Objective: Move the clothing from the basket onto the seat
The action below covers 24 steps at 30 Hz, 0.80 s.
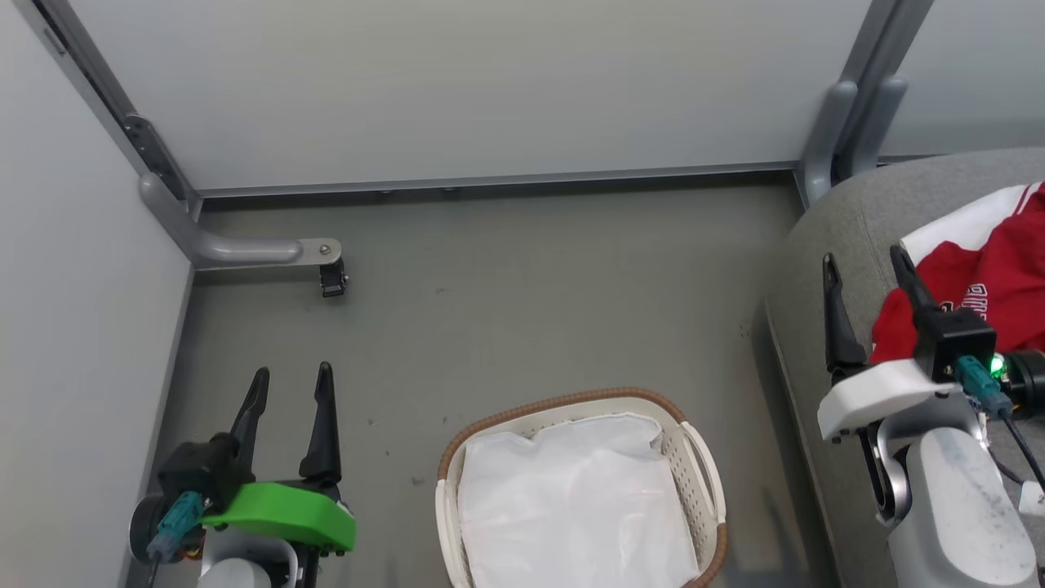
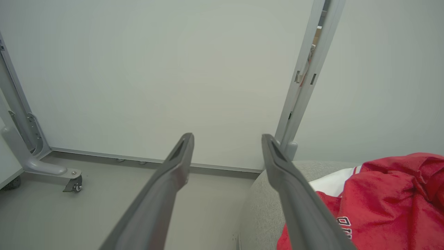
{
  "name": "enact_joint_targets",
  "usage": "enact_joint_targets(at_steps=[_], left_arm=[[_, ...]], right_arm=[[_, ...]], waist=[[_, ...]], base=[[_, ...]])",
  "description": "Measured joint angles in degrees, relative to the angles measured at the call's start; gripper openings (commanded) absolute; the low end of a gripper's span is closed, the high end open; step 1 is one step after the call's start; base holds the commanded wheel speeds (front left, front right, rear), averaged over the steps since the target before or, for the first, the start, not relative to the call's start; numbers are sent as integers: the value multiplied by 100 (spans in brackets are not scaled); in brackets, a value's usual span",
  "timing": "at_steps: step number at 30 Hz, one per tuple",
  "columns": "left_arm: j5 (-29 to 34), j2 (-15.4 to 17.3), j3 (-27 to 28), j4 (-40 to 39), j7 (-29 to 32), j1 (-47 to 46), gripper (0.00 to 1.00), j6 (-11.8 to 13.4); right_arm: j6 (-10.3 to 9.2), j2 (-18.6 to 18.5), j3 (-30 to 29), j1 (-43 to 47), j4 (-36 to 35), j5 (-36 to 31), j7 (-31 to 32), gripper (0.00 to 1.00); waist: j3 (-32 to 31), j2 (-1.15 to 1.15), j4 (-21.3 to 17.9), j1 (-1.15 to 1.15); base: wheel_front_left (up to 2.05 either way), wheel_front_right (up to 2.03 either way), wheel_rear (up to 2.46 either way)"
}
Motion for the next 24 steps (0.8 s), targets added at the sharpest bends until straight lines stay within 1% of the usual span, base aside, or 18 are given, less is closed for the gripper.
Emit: enact_joint_targets(at_steps=[5, 13, 19, 24], left_arm=[[93, -79, 244, -133, 0, 365, 100, -49], [196, -137, 344, -234, 0, 747, 100, -99], [202, -156, 269, -220, 0, 811, 100, -118], [225, -162, 186, -188, 0, 818, 100, -120]], right_arm=[[0, 3, 178, 558, -269, 379, 0, 100], [0, 3, 397, 1289, -549, 757, 0, 100], [0, 4, 644, 1500, -543, 755, 0, 100], [0, 4, 723, 1529, -532, 764, 0, 100]], waist=[[-222, 0, 171, 0], [-460, 0, 246, 0], [-532, 0, 170, 0], [-545, 0, 112, 0]], base=[[0, 0, 0], [0, 0, 0], [0, 0, 0], [0, 0, 0]])
